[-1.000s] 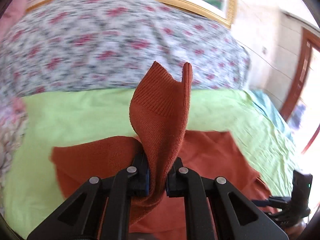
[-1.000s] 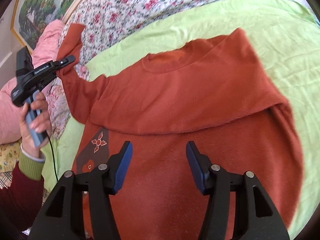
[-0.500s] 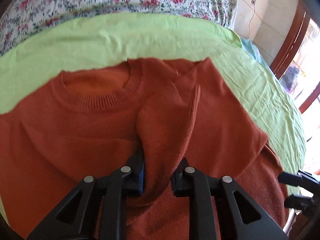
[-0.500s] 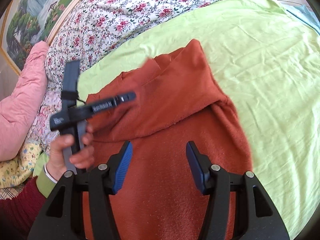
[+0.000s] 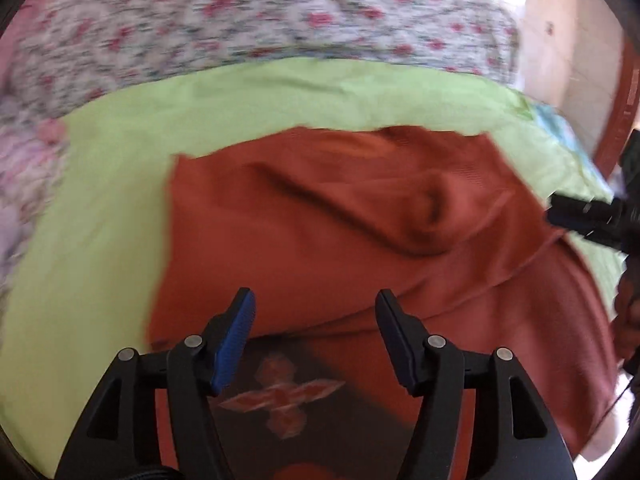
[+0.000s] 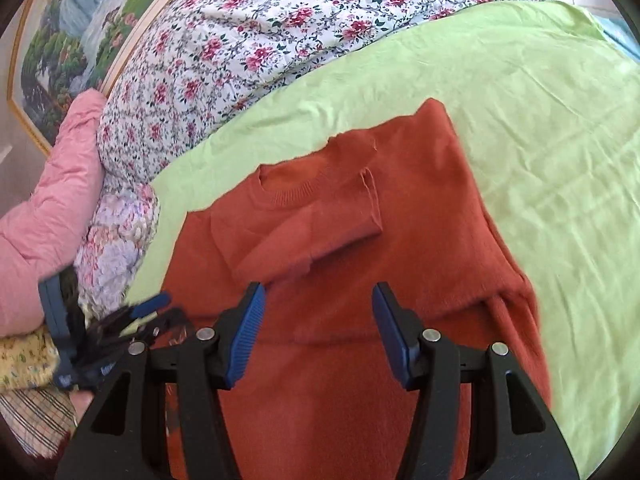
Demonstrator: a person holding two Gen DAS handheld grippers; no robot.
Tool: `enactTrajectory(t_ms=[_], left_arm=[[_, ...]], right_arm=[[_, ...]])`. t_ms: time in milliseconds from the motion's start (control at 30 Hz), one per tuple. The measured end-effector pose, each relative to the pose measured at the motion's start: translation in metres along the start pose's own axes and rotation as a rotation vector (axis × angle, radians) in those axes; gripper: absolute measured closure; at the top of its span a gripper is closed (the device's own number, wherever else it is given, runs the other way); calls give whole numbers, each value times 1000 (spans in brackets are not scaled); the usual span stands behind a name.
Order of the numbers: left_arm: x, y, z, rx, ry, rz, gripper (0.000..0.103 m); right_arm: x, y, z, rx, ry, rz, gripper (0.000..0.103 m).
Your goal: Fold small clothes
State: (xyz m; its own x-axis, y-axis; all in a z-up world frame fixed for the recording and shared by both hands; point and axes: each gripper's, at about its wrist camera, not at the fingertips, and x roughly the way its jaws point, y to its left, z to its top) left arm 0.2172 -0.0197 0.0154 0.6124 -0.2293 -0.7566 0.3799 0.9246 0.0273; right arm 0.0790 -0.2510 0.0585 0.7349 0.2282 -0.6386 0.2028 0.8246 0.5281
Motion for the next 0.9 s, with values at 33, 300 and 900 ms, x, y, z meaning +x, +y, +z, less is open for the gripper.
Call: enactTrajectory(t_ms=[33, 300, 900], left_arm=[[0, 14, -7, -15, 6, 52, 39], [32, 66, -33, -100, 107, 190, 39], [38, 82, -13, -206, 56, 256, 38]], right_arm=[[8, -3, 7, 21, 6, 12, 46], [73, -19, 40, 179, 90, 65, 57], [46, -57, 103, 262, -86, -139, 97]])
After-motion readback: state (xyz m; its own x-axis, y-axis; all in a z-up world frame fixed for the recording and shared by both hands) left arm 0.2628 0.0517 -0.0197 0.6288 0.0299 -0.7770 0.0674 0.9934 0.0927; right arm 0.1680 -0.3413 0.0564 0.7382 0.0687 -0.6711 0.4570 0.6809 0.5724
